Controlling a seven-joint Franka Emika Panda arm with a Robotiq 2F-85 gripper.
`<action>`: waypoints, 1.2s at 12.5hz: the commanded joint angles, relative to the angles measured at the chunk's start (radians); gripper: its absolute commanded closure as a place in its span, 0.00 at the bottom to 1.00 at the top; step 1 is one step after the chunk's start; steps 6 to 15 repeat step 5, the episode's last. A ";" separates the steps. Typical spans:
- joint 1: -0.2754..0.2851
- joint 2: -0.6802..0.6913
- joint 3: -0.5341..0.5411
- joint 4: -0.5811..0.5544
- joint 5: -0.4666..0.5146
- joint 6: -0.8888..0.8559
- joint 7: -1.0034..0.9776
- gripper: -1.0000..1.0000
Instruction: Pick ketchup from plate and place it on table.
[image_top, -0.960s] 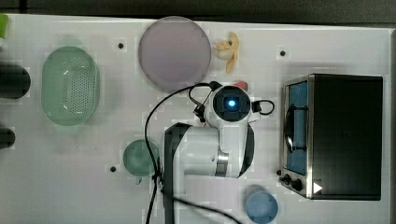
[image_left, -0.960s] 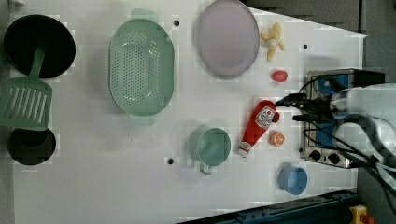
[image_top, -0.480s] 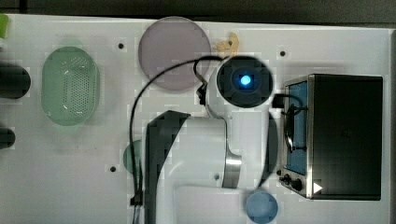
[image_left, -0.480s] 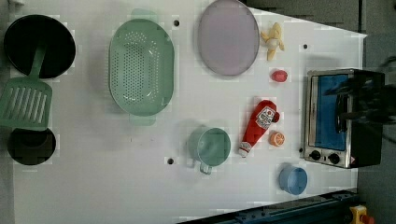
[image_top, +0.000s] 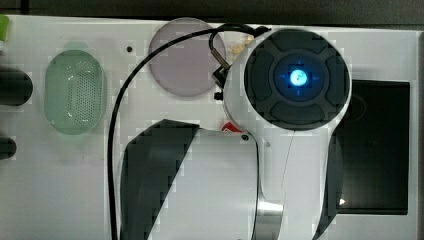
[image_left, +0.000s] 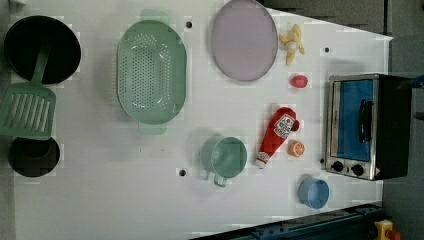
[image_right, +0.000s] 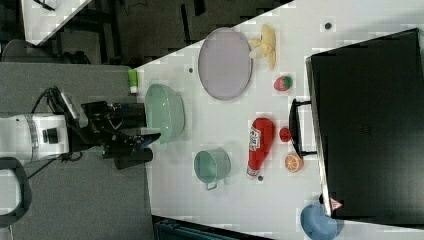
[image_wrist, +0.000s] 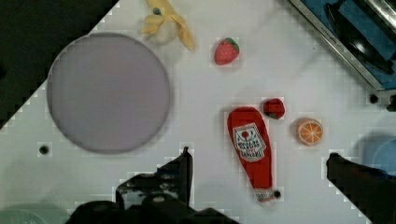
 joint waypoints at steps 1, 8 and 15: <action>0.005 0.022 0.012 0.017 0.000 -0.127 0.036 0.00; 0.007 0.024 0.012 0.011 0.000 -0.126 0.036 0.00; 0.007 0.024 0.012 0.011 0.000 -0.126 0.036 0.00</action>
